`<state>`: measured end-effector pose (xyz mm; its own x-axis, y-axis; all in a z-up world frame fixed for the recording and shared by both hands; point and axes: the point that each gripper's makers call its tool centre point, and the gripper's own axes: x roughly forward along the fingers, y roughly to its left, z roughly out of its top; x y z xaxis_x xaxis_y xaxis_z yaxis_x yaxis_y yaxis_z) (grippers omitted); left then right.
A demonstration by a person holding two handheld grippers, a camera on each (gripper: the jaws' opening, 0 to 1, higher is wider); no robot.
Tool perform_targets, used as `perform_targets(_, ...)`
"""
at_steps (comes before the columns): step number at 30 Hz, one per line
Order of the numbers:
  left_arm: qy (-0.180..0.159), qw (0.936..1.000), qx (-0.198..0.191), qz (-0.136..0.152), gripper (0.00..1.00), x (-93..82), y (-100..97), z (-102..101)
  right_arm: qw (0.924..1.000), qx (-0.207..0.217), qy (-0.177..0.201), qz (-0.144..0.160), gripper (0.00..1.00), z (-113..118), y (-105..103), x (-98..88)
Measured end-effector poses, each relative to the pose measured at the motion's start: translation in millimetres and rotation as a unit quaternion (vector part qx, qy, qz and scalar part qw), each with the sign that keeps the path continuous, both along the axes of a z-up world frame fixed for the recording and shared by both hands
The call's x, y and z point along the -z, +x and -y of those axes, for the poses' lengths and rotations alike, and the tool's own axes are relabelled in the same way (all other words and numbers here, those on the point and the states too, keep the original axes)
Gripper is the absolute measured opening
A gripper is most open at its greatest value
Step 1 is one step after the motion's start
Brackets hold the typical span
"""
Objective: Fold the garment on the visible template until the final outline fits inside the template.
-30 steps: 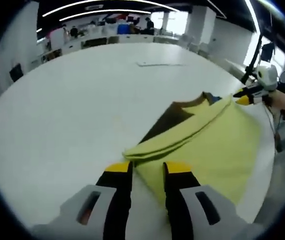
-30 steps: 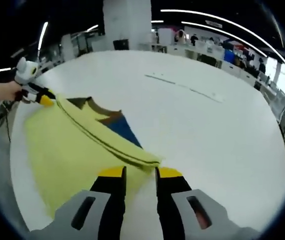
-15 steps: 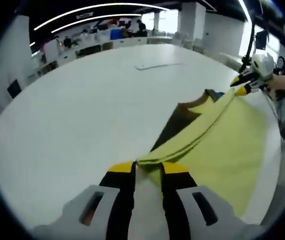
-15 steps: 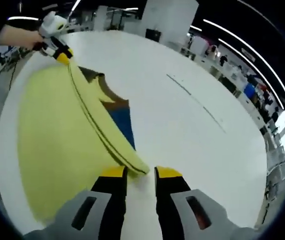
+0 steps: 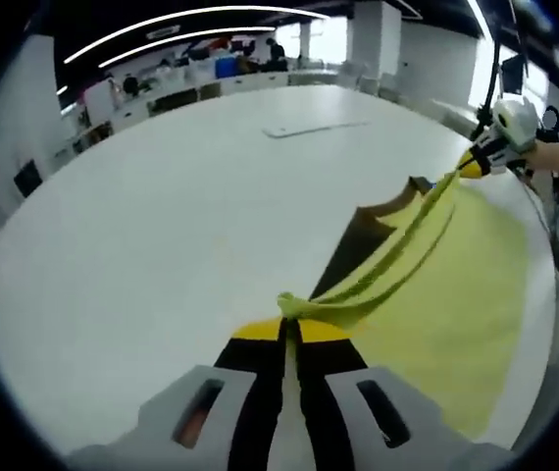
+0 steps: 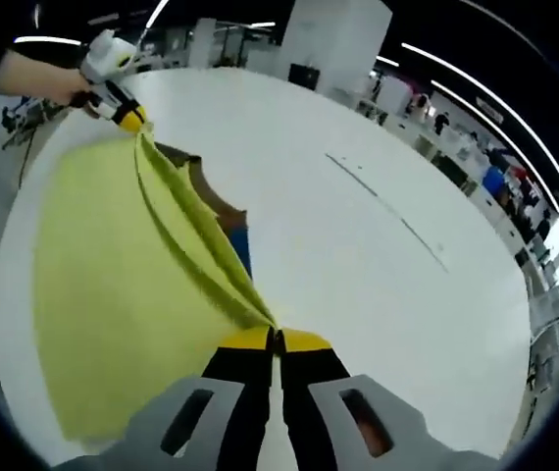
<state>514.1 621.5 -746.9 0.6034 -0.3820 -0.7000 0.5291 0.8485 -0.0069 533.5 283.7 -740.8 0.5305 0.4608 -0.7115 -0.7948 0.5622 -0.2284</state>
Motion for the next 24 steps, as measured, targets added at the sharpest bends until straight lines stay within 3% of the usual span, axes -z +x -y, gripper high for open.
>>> perform_targets(9,0.003,0.9999,-0.013,-0.005,0.00,1.1,8.1,-1,0.9987,0.037,0.022,-0.026,0.02,2,9,6.9)
perform_targets(17,-0.009,0.9984,-0.051,-0.024,0.01,6.2,10.0,-6,0.9886,0.103,0.063,-0.090,0.02,6,13,15.2)
perform_targets(24,-0.010,0.9981,-0.054,-0.029,0.01,7.9,9.4,-6,0.9837,0.127,0.069,-0.108,0.02,6,14,18.5)
